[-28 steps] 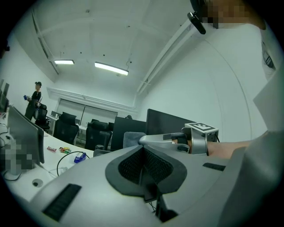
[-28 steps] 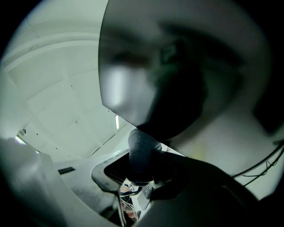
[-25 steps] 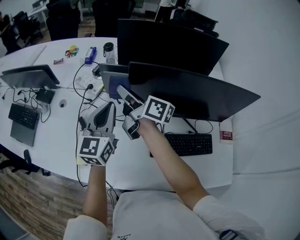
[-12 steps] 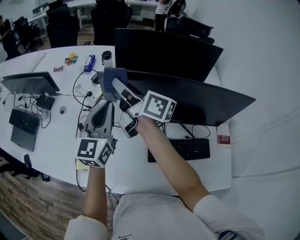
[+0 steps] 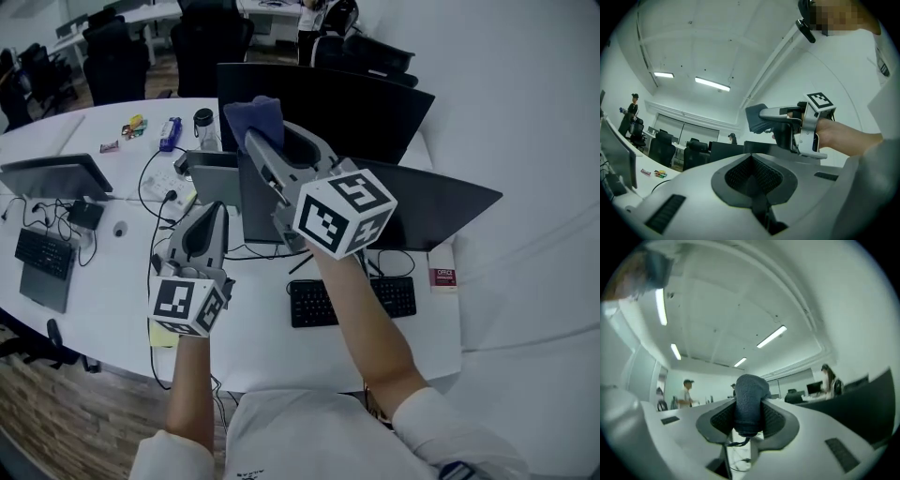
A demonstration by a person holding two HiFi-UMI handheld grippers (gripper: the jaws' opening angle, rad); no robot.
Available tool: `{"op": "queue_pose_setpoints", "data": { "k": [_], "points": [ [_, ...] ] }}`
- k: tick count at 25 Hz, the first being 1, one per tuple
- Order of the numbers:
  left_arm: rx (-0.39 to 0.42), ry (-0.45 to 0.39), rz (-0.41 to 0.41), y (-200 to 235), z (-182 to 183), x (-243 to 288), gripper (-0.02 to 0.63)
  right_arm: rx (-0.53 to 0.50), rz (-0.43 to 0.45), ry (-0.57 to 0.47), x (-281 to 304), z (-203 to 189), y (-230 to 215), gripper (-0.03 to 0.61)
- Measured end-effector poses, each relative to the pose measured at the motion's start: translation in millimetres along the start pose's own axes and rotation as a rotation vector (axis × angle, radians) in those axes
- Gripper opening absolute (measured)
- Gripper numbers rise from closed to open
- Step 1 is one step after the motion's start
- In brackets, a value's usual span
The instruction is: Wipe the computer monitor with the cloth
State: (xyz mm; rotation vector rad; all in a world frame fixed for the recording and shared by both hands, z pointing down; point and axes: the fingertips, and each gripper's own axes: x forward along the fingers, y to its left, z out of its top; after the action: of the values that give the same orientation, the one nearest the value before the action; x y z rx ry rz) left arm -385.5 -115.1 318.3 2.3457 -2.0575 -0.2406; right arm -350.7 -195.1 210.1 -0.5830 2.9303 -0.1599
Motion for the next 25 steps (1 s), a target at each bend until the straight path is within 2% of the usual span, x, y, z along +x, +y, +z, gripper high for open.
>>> {"op": "queue_pose_setpoints", "data": {
  "k": [4, 7, 10, 14, 17, 25],
  "points": [
    [0.0, 0.012, -0.007, -2, 0, 6, 0.005, -0.497, -0.085, 0.125, 2, 9, 0, 0.134],
    [0.003, 0.017, -0.001, -1, 2, 11, 0.005, -0.83, -0.119, 0.249, 7, -3, 2, 0.135],
    [0.002, 0.011, 0.004, 1, 6, 14, 0.005, -1.047, -0.112, 0.371, 12, -28, 2, 0.133],
    [0.003, 0.01, 0.005, 2, 8, 16, 0.005, -1.208, -0.075, 0.48, 15, -53, 3, 0.133],
    [0.003, 0.012, 0.009, -2, 6, 16, 0.005, -1.304, -0.069, 0.524, 11, -61, 1, 0.133],
    [0.016, 0.021, 0.0, -28, 6, 30, 0.005, -1.338, -0.102, 0.556, -24, -55, -27, 0.132]
  ]
}}
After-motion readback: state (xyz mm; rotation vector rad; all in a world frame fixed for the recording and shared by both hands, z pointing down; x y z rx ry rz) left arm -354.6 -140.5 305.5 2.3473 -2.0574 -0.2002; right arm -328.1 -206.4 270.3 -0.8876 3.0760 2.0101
